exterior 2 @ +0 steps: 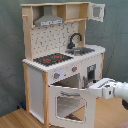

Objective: Play with the kitchen

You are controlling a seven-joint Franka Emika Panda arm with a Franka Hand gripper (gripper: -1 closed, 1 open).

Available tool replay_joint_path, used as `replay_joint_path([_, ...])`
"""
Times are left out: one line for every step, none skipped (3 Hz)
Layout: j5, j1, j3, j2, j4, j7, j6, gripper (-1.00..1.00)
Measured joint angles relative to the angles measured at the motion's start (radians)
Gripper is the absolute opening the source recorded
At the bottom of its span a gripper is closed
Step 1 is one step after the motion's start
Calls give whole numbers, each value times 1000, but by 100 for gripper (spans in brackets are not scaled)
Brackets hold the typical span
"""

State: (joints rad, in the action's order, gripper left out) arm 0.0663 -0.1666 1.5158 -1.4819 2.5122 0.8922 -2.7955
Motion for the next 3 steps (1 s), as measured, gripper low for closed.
replay_joint_path([10,-3,-71,2,-61,-51,-17,100])
replay_joint_path([11,-17,-73,14,-97,-147,-24,100])
replay_joint_path([11,-38,-59,15,-113,-249,-49,100])
